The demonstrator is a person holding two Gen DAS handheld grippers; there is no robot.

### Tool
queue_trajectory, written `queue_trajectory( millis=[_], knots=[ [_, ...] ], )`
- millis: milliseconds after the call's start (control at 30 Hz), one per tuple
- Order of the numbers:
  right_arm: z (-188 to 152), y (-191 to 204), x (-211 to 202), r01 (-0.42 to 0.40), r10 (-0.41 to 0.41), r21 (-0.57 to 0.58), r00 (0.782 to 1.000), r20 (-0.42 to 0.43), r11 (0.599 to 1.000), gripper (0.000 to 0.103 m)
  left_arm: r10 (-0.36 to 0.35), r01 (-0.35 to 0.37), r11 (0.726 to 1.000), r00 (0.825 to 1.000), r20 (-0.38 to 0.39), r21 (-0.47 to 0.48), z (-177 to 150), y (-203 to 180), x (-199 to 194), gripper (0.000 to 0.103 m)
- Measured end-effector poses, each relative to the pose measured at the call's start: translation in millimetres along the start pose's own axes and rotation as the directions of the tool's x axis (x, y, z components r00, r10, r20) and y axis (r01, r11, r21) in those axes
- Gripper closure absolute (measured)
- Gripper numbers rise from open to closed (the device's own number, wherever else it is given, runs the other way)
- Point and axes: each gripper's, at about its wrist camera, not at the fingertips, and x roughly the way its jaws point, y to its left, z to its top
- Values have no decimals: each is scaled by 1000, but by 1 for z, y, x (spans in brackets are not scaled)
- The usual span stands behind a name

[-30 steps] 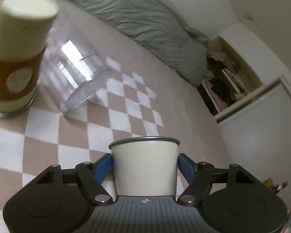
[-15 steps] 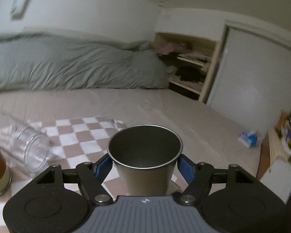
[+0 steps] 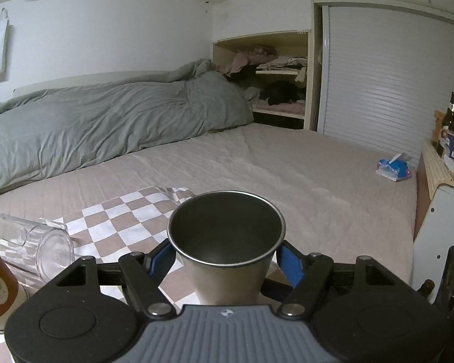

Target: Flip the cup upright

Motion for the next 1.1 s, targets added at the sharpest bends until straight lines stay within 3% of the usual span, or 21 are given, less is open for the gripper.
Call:
queue_trajectory(
  millis=[233,300,500,633,767,1100],
  knots=[
    [-1,-2,0,12,-12,14,1000,-9,1000,52,-35,34,999,999,-23,-32,3,2,-1,27],
    [0,-3,0,27,-27,16,1000,-9,1000,52,-23,23,999,1000,-18,-26,4,1,-3,20],
    [3,-4,-5,35,-34,35,999,-19,999,42,5,-5,998,1000,8,-59,1,9,-22,17],
    [10,-2,-17,60,-60,31,998,-8,998,33,56,-52,996,997,46,-79,-2,21,-48,13],
    [20,3,-32,110,-110,33,994,6,993,11,124,-116,988,989,85,-98,-6,37,-80,10],
    [37,36,-72,203,-202,-31,978,52,979,1,241,-227,967,963,121,-118,-24,63,-147,0]
  ],
)
